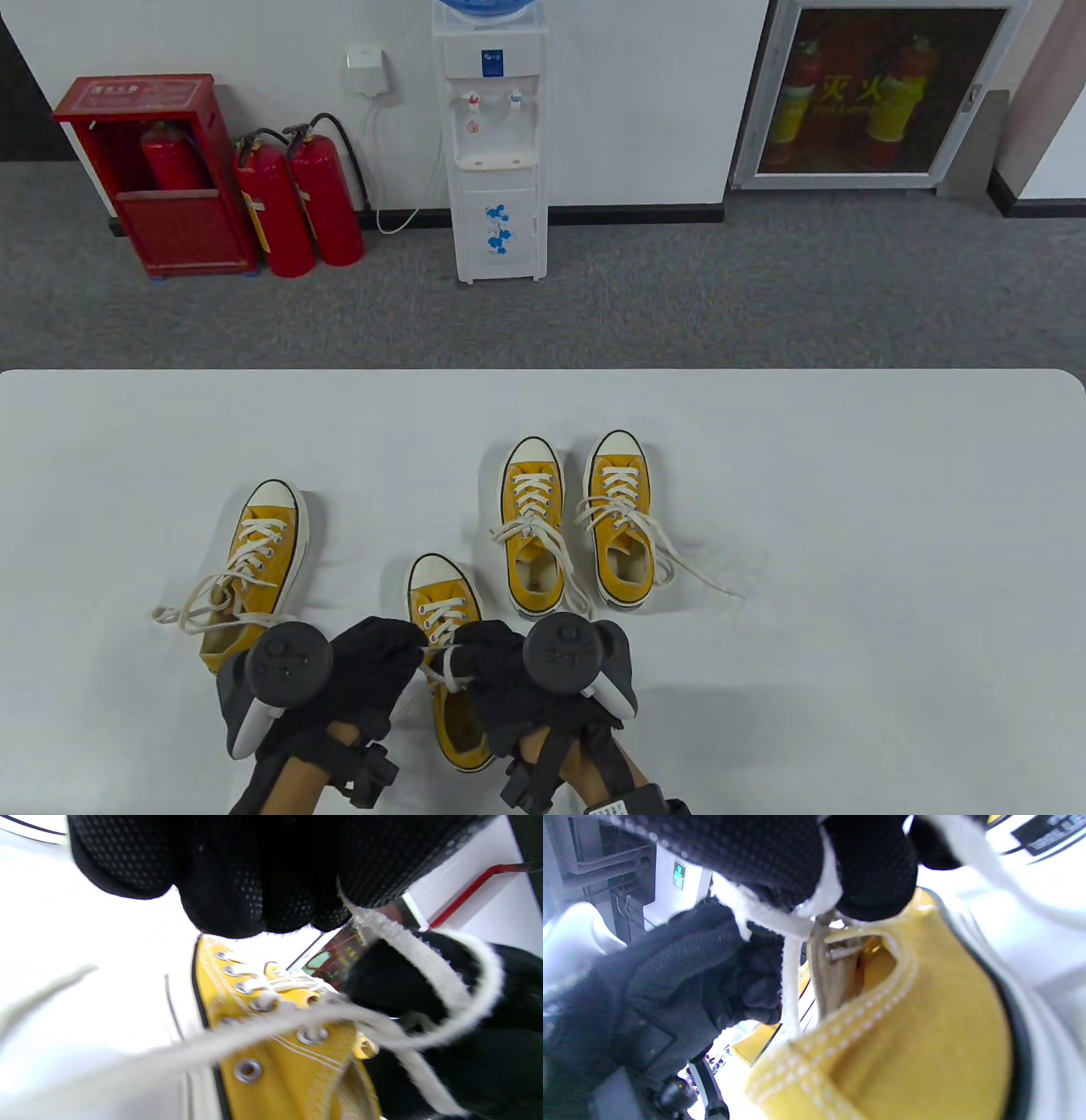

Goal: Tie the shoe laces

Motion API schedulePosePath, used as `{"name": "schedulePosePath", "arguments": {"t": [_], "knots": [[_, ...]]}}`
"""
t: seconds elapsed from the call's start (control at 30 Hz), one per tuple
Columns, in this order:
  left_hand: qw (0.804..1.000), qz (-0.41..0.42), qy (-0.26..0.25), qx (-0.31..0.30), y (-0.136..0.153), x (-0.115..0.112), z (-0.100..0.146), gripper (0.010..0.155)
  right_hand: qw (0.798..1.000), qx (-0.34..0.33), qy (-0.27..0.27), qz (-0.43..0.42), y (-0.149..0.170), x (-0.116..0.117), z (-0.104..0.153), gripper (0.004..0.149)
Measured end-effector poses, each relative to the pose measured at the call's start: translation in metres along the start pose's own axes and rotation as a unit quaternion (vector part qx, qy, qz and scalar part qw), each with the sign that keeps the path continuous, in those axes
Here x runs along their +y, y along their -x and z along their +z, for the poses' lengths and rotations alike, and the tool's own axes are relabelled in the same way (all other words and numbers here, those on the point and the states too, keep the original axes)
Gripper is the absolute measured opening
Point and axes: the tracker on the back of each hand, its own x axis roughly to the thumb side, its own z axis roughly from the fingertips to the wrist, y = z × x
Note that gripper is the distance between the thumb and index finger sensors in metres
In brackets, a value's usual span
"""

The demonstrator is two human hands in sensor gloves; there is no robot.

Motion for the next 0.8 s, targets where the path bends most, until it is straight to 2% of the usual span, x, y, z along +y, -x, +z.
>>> {"name": "schedulePosePath", "arguments": {"t": [0.13,0.37,0.5,0.8], "knots": [[1.000,-0.008,-0.001,0.028,0.011,0.008,-0.001,0.039,0.999,0.014,0.001,-0.036,0.009,-0.010,-0.001,0.045],[0.998,-0.031,0.000,0.060,0.018,0.017,-0.001,0.038,0.996,0.029,0.034,-0.076,0.019,-0.023,0.000,0.043],[0.995,-0.051,-0.009,0.083,0.026,0.021,-0.001,0.038,0.995,0.046,0.061,-0.058,0.024,-0.033,0.002,0.044],[0.993,-0.067,0.012,0.098,0.031,0.015,-0.004,0.038,0.994,0.057,0.058,-0.066,0.030,-0.037,0.002,0.045]]}}
